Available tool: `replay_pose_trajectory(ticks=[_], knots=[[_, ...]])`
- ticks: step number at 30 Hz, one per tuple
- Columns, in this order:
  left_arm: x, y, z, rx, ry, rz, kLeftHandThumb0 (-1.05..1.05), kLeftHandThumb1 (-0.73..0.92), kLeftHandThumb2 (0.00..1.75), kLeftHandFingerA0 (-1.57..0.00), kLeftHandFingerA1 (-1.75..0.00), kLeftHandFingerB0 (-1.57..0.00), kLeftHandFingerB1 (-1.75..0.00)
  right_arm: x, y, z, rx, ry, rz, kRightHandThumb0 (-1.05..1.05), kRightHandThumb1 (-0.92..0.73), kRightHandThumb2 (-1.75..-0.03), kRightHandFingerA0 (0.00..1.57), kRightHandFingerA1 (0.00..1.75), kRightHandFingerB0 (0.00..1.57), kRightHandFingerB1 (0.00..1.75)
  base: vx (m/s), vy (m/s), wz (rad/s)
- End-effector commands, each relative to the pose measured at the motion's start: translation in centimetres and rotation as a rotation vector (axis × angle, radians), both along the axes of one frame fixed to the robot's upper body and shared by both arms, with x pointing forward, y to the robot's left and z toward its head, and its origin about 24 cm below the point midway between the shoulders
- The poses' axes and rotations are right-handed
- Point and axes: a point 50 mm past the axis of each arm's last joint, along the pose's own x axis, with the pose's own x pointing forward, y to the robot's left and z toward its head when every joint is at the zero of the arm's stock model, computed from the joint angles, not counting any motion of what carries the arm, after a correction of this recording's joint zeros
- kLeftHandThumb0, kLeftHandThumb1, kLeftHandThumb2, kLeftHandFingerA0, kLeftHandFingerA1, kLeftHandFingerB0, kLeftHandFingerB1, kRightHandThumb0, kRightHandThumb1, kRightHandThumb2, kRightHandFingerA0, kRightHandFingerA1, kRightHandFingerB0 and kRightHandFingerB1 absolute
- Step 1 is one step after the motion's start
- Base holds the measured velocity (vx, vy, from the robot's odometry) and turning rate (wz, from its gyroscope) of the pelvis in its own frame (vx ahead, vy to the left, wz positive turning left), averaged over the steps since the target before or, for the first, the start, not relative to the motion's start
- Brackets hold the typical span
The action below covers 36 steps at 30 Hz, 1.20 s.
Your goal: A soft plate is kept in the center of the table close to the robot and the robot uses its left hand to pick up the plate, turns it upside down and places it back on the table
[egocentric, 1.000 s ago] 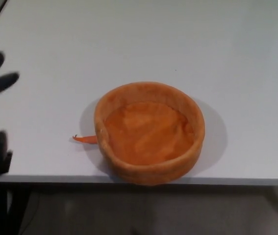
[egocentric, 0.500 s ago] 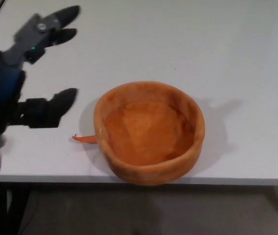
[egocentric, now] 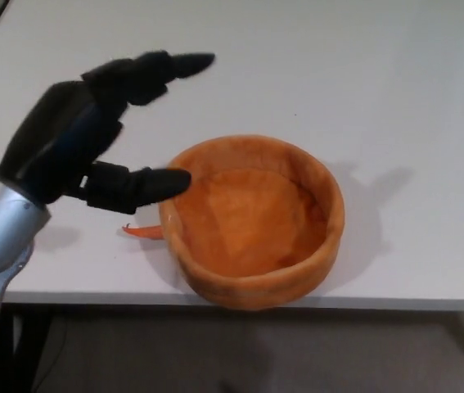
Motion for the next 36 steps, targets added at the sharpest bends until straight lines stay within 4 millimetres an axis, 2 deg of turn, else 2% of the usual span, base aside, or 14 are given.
replay_pose_trajectory(ticks=[1,5,6,7,14,15,17,18,19,23,24,27,28,36], knots=[[0.7,-1.0,-1.8,0.394,0.011,0.029,-1.05,0.77,0.66,-0.30,-0.37,-0.26,-0.29,0.0,-0.5,0.3,-0.011,-0.018,-0.012,-0.79,-0.77,-1.10,0.22,0.52,0.08,0.39,0.00,0.000,0.00],[0.7,-1.5,-2.6,0.464,0.038,0.014,-1.05,0.73,0.65,-0.30,-0.35,-0.27,-0.29,-0.1,-0.3,0.6,-0.009,-0.006,-0.013,-0.82,-0.77,-1.10,0.22,0.52,0.08,0.39,0.00,0.000,0.00],[0.8,-1.6,-2.9,0.489,0.043,0.016,-1.05,0.73,0.65,-0.30,-0.34,-0.27,-0.29,0.0,-0.4,0.4,-0.002,-0.014,-0.017,-0.79,-0.92,-0.71,0.27,0.42,0.15,0.27,0.00,0.000,0.00],[0.8,-1.6,-3.0,0.503,0.048,0.015,-1.05,0.72,0.65,-0.29,-0.35,-0.25,-0.29,-0.1,-0.4,0.4,-0.002,-0.014,-0.018,-0.78,-0.76,-1.10,0.22,0.52,0.06,0.40,0.00,0.000,0.00],[0.8,-2.7,-4.4,0.672,0.074,-0.024,-1.02,0.53,0.94,-0.25,-0.41,-0.22,-0.37,0.1,-0.5,0.4,-0.009,-0.013,-0.008,-0.82,-0.77,-1.10,0.22,0.51,0.08,0.38,0.00,0.000,0.00],[0.8,-2.8,-4.6,0.692,0.072,-0.033,-1.02,0.53,0.94,-0.25,-0.42,-0.22,-0.37,0.1,-0.4,0.4,0.001,-0.014,-0.014,-0.81,-0.92,-0.71,0.28,0.43,0.15,0.27,0.00,0.000,0.00],[0.6,-3.4,-5.2,0.748,0.080,-0.064,-1.05,0.69,0.63,-0.30,-0.34,-0.25,-0.28,0.1,-0.3,0.6,0.016,-0.022,-0.015,-0.82,-0.91,-0.70,0.27,0.44,0.16,0.27,0.00,0.000,0.00],[0.5,-3.6,-5.4,0.773,0.081,-0.073,-1.02,0.54,0.95,-0.25,-0.42,-0.22,-0.37,0.1,-0.2,0.6,0.020,-0.026,-0.015,-0.80,-0.91,-0.71,0.28,0.45,0.16,0.28,0.00,0.000,0.00],[0.5,-3.8,-5.5,0.786,0.082,-0.078,-1.05,0.69,0.63,-0.31,-0.34,-0.25,-0.28,0.1,-0.2,0.6,0.019,-0.027,-0.016,-0.80,-0.91,-0.72,0.27,0.43,0.15,0.27,0.00,0.000,0.00],[0.4,-4.6,-6.4,0.814,0.085,-0.102,-1.04,0.67,0.62,-0.30,-0.35,-0.27,-0.29,0.1,-0.3,0.5,0.022,-0.031,-0.013,-0.80,-0.77,-1.08,0.24,0.53,0.09,0.42,0.00,0.000,0.00],[0.4,-4.8,-6.6,0.816,0.086,-0.106,-1.03,0.52,0.93,-0.26,-0.41,-0.25,-0.37,0.1,-0.4,0.5,0.016,-0.028,-0.015,-0.80,-0.76,-1.09,0.23,0.53,0.08,0.42,0.00,0.000,0.00],[0.2,-5.3,-7.1,0.836,0.080,-0.130,-1.01,0.52,0.98,-0.26,-0.43,-0.18,-0.36,0.1,-0.6,0.4,0.016,-0.012,-0.019,-0.82,-0.76,-1.08,0.23,0.52,0.09,0.40,0.00,0.000,0.00],[0.2,-5.4,-7.3,0.842,0.076,-0.137,-1.05,0.69,0.62,-0.31,-0.36,-0.27,-0.29,0.1,-0.5,0.4,0.017,-0.012,-0.017,-0.82,-0.76,-1.08,0.23,0.53,0.09,0.40,0.00,0.000,0.00],[-0.1,-6.3,-8.5,0.983,0.024,-0.147,-1.03,0.65,0.61,-0.28,-0.37,-0.27,-0.29,0.1,-0.4,0.7,0.034,-0.014,-0.015,-0.79,-0.77,-1.08,0.25,0.54,0.09,0.42,0.00,0.000,0.00]])
